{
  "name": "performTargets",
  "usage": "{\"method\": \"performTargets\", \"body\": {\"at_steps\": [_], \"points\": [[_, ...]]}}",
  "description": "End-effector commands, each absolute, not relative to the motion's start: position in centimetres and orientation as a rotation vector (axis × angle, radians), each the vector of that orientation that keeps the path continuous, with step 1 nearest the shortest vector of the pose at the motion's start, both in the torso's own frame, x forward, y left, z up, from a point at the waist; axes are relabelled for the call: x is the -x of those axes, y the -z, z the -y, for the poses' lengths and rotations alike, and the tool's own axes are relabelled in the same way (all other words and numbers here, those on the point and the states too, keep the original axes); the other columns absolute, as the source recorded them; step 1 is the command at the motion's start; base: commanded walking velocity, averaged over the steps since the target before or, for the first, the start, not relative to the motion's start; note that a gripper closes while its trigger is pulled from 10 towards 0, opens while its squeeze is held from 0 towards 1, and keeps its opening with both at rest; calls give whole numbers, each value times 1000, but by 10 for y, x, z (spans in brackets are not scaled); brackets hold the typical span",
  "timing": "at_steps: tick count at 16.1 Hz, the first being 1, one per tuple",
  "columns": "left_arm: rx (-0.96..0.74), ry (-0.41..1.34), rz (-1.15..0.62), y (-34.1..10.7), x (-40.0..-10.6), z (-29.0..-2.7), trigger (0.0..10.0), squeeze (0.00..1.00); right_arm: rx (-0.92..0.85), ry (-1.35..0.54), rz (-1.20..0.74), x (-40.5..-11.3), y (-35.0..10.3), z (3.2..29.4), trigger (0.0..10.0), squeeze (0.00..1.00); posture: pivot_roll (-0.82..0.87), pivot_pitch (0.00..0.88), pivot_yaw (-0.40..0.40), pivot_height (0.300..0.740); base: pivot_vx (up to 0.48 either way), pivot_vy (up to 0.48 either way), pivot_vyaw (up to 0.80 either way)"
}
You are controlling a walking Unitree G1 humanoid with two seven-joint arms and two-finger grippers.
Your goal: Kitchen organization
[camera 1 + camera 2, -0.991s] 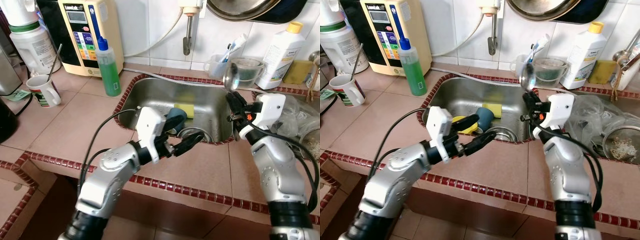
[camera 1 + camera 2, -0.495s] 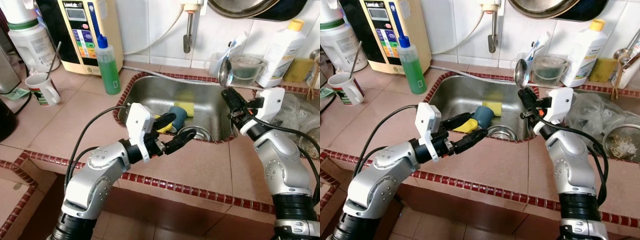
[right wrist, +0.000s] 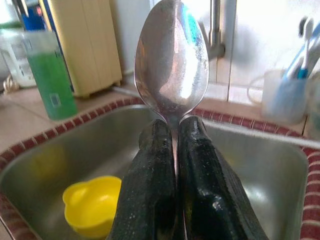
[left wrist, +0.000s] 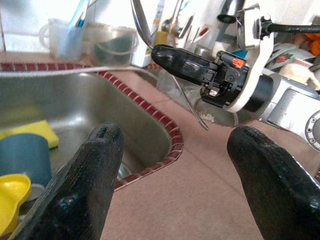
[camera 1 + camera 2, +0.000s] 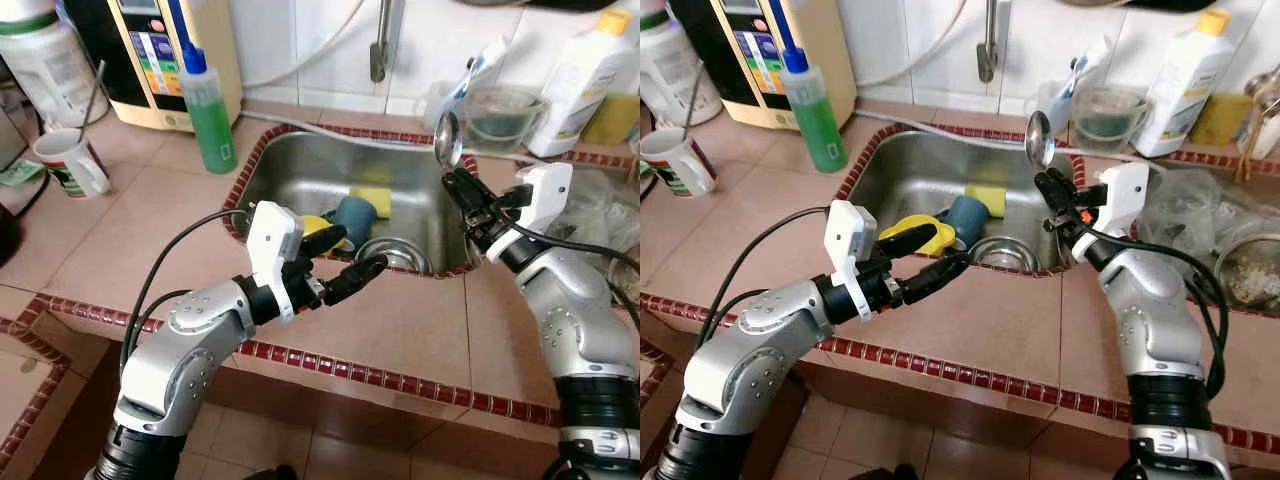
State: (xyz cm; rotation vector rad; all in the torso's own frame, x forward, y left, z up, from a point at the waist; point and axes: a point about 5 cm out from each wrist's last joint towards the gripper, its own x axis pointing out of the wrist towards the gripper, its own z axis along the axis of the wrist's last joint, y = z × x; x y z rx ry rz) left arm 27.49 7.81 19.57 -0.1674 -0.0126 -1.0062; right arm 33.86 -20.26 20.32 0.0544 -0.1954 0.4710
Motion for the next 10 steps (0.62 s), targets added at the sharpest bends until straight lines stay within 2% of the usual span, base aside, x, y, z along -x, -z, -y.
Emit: {"method": "performTargets", "body": {"at_steps": [1,10], "points": [[159,1002,29,-202,-272,-79,10000,0,-55,-492,187,-340,-205,204,10000,0,-107,260,61,740,0,0,0],[187,992,7,-208,-268,-79,10000,0,-61,-529,178,-344,-210,205,10000,0,-101,305,60,740,0,0,0]]}}
